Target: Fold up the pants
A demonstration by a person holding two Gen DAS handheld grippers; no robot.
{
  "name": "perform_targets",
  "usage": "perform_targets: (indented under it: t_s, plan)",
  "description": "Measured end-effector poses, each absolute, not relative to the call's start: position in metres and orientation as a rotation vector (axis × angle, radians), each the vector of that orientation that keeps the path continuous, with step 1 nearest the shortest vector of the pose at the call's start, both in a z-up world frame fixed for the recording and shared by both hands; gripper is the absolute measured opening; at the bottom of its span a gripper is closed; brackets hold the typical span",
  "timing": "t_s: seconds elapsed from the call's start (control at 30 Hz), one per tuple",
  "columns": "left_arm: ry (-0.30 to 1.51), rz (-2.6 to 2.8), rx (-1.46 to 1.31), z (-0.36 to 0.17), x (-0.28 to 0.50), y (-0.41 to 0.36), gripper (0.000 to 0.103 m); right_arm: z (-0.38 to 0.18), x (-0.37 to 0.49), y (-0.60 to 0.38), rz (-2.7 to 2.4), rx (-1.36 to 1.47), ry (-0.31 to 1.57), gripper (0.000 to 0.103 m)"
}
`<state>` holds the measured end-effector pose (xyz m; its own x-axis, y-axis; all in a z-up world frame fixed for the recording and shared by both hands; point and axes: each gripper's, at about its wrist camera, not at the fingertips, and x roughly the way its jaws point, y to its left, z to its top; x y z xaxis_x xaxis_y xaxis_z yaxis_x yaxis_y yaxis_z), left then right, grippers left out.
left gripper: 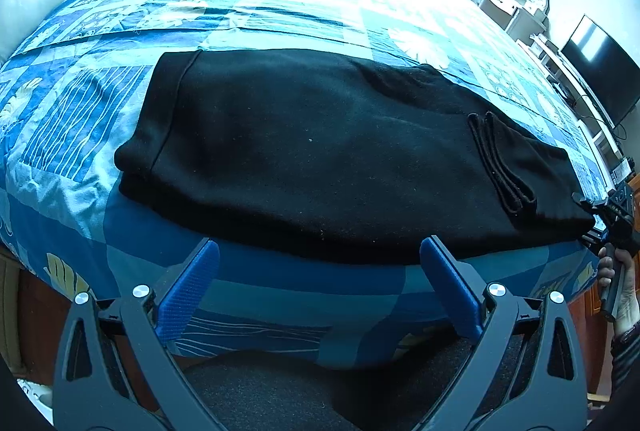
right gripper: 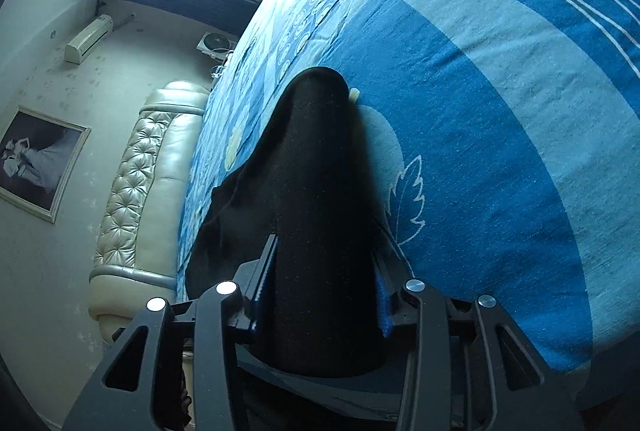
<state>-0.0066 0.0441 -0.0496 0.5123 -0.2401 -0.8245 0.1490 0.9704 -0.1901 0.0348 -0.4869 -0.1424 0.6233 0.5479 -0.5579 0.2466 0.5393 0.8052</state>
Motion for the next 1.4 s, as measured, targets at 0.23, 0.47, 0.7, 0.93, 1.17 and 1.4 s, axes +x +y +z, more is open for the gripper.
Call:
perform_targets:
  t_s: [0.23, 0.47, 0.7, 0.93, 1.17, 1.4]
  plan:
    - [1.006, -0.229, -0.101, -0.049, -0.006, 0.046, 0.1, -0.145, 0.032, -0.489, 0.176, 1.007, 0.918, 0.028]
    - [0.998, -0.22, -0.095, -0.046, -0.008, 0.047, 0.1, -0.125, 0.025, -0.493, 0.085, 0.998, 0.927, 0.044]
    - [0.994, -0.22, -0.088, -0.046, -0.007, 0.047, 0.1, -0.062, 0.027, -0.462, 0.006, 0.857, 0.82, 0.053]
    - [0.993, -0.214, -0.085, -0.046, -0.006, 0.049, 0.1, -0.078, 0.077, -0.355, 0.353, 0.846, 0.97, 0.057]
    - [0.995, -0.21, -0.086, -0.045, -0.005, 0.05, 0.1, -0.095, 0.088, -0.298, 0.431, 0.8, 1.071, 0.065]
    - [1.004, -0.2, -0.084, -0.047, 0.001, 0.056, 0.1, -0.097, 0.088, -0.293, 0.43, 0.788, 1.09, 0.077]
